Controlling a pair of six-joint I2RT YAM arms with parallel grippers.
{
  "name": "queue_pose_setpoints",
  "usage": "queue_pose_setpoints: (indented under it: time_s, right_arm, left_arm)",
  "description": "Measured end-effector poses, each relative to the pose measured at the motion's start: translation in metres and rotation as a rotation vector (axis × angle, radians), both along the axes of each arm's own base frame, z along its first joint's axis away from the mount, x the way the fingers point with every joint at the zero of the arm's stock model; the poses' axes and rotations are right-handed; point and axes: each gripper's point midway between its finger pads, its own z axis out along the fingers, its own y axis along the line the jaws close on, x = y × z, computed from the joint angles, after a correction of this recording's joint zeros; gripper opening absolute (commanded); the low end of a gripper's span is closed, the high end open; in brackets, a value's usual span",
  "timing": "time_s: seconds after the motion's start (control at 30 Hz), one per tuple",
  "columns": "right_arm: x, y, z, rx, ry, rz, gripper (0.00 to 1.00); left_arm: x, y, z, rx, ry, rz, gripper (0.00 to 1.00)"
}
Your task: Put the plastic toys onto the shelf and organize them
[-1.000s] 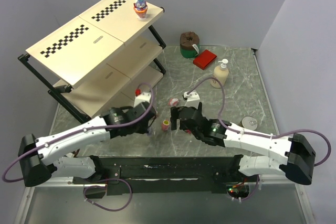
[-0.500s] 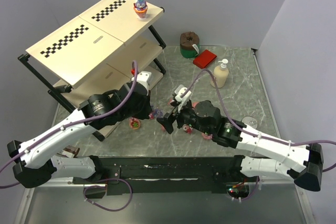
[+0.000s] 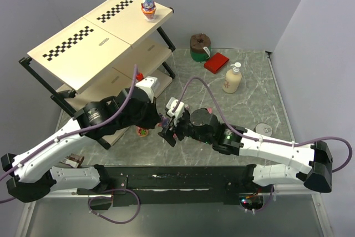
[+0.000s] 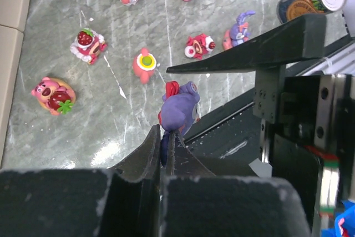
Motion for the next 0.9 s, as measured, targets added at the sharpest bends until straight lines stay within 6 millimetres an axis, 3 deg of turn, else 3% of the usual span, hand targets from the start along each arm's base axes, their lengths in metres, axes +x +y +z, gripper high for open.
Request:
queue_pose_setpoints:
  time_s: [0.07, 0.17, 0.2, 0.27, 0.3, 0.33, 0.4, 0.47, 0.6, 0.7, 0.77, 0.9]
  right_arm:
    - [0.001, 0.000, -0.001, -0.002, -0.001, -0.015, 0.65]
    - [0.004, 0.001, 0.004, 0.019, -0.004, -0.035, 0.42]
    - [0.005, 0.001, 0.005, 0.028, -0.002, -0.040, 0.25]
    - [0.003, 0.004, 0.009, 0.042, 0.001, -0.041, 0.10]
    - [0.004, 0.004, 0.011, 0.041, -0.003, -0.044, 0.00]
    - [0.004, 0.006, 0.013, 0.042, -0.001, -0.045, 0.00]
    - [0.006, 0.009, 0.016, 0.044, 0.001, -0.049, 0.00]
    - [0.009, 0.011, 0.020, 0.053, 0.003, -0.066, 0.00]
    - [0.014, 0.010, 0.029, 0.065, -0.007, -0.095, 0.00]
    - [0.021, 0.010, 0.049, 0.107, -0.034, -0.121, 0.00]
    - [0.028, 0.013, 0.072, 0.145, -0.074, -0.131, 0.00]
    - [0.052, 0.027, 0.146, 0.274, -0.156, -0.134, 0.00]
  left_arm:
    - [-0.002, 0.000, 0.002, -0.007, 0.001, -0.007, 0.01]
    - [-0.005, 0.001, 0.006, -0.023, -0.001, -0.020, 0.01]
    - [-0.006, 0.002, 0.008, -0.030, -0.008, -0.022, 0.01]
    - [-0.006, 0.003, 0.012, -0.044, -0.020, -0.023, 0.01]
    - [-0.006, 0.004, 0.014, -0.048, -0.023, -0.023, 0.08]
    - [-0.006, 0.005, 0.016, -0.052, -0.032, -0.025, 0.21]
    - [-0.005, 0.008, 0.019, -0.057, -0.045, -0.021, 0.69]
    - [-0.005, 0.009, 0.024, -0.069, -0.064, -0.025, 0.99]
    - [0.002, 0.021, 0.041, -0.098, -0.133, 0.032, 0.96]
    - [0.008, 0.035, 0.069, -0.151, -0.240, 0.078, 0.96]
    - [0.012, 0.047, 0.092, -0.200, -0.326, 0.116, 0.97]
    - [0.010, 0.082, 0.154, -0.351, -0.527, 0.188, 0.97]
